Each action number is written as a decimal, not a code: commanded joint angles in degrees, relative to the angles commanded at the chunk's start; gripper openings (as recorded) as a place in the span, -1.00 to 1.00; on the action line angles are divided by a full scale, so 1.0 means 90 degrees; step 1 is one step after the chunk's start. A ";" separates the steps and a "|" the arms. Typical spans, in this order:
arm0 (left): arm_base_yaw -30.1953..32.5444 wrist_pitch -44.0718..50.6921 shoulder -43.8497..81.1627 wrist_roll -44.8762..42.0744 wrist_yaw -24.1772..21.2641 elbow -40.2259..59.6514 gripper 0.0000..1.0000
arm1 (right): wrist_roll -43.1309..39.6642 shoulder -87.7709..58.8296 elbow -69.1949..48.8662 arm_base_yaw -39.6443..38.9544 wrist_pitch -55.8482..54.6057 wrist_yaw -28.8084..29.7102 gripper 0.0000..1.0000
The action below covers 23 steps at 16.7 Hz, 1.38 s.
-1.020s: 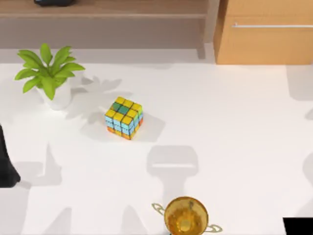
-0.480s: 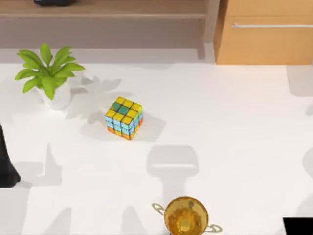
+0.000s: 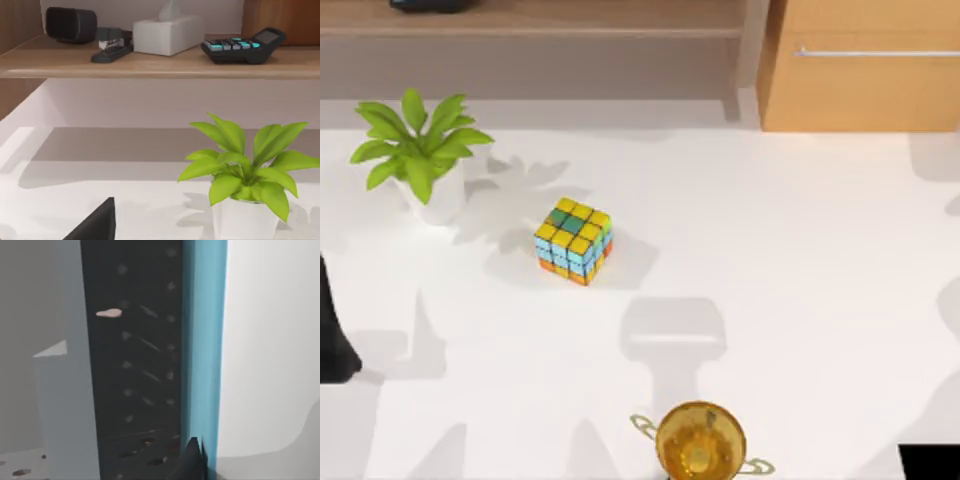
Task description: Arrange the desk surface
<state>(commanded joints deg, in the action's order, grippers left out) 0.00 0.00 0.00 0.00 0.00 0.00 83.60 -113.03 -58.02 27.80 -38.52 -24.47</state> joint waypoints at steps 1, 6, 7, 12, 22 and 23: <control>0.0000 0.0000 0.0000 0.0000 0.0000 0.0000 1.00 | 0.0000 0.0000 0.0000 0.0000 0.0000 0.0000 -1.00; 0.0000 0.0000 0.0000 0.0000 0.0000 0.0000 1.00 | 0.0000 0.0000 0.0000 0.0000 0.0000 0.0000 -0.25; 0.0000 0.0000 0.0000 0.0000 0.0000 0.0000 1.00 | 0.0000 0.0000 0.0000 0.0000 0.0000 0.0000 -0.10; 0.0000 0.0000 0.0000 0.0000 0.0000 0.0000 1.00 | 0.0000 0.0000 0.0000 0.0000 0.0000 0.0000 0.66; 0.0000 0.0000 0.0000 0.0000 0.0000 0.0000 1.00 | 0.0000 0.0000 0.0000 0.0000 0.0000 0.0000 1.00; 0.0000 0.0000 0.0000 0.0000 0.0000 0.0000 1.00 | -0.0001 0.0005 0.0005 0.0013 0.0000 0.0000 1.00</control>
<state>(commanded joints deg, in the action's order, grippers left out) 0.00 0.00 0.00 0.00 0.00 0.00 83.59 -112.98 -57.97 27.92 -38.52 -24.48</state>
